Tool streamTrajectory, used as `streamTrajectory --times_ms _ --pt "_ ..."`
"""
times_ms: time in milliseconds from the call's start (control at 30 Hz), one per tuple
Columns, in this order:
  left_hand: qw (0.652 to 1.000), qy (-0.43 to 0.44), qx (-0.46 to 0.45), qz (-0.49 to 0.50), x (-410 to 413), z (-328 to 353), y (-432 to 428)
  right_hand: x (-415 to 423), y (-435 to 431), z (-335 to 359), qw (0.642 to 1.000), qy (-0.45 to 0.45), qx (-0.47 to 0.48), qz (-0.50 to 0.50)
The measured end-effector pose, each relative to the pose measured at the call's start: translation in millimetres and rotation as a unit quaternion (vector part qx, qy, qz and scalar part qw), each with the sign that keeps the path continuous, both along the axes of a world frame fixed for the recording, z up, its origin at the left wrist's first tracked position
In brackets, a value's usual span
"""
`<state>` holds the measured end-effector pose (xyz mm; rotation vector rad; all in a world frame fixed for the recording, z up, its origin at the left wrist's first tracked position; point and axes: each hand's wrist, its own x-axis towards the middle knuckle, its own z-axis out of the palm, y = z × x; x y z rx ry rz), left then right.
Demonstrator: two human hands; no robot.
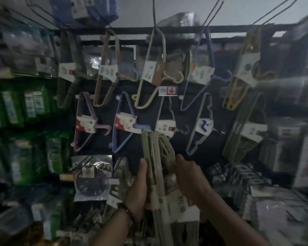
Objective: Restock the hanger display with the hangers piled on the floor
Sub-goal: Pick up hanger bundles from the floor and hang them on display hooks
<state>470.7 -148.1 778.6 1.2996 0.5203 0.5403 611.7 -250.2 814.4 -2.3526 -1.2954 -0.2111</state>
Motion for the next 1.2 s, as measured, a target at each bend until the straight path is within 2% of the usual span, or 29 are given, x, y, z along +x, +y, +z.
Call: streamTrajectory --times_ms 33,100,200,300,367,467,667,767,900,1033,1200 --pt "0.999 0.010 0.009 0.034 8.0 1.6 -0.4 12.5 -4.2 -0.6 1.000 0.015 0.016 -0.004" --pt "0.987 0.033 0.081 0.137 22.2 6.2 4.8 34.0 -11.2 -1.7 0.995 0.058 0.077 -0.015" --pt "0.945 0.056 0.199 0.254 32.3 15.3 28.9 58.0 -14.3 -1.7 0.974 0.141 0.175 0.023" --pt "0.894 0.055 0.323 0.305 29.0 25.1 72.1 74.2 -7.2 12.1 0.975 0.124 0.181 0.035" --pt "0.872 0.057 0.386 0.294 23.8 34.9 102.1 83.9 6.8 23.0 0.983 0.121 0.132 0.038" --pt "0.862 0.045 0.446 0.238 14.1 50.4 142.5 99.0 36.2 40.9 0.995 0.076 0.068 0.022" --pt "0.829 -0.008 0.545 0.125 11.0 78.7 186.0 110.7 94.9 85.9 0.998 -0.022 0.055 -0.024" --pt "0.827 0.002 0.560 0.058 22.9 88.1 200.7 102.3 113.3 105.4 0.994 -0.030 0.093 -0.044" --pt "0.818 -0.033 0.574 0.004 38.7 92.8 212.3 90.7 116.8 108.0 0.983 -0.069 0.141 -0.096" --pt "0.828 -0.033 0.559 -0.023 62.4 92.6 219.6 91.3 118.9 100.0 0.971 -0.140 0.123 -0.148" --pt "0.827 -0.046 0.560 -0.017 76.5 94.3 214.3 116.3 138.7 95.7 0.975 -0.111 0.128 -0.145"
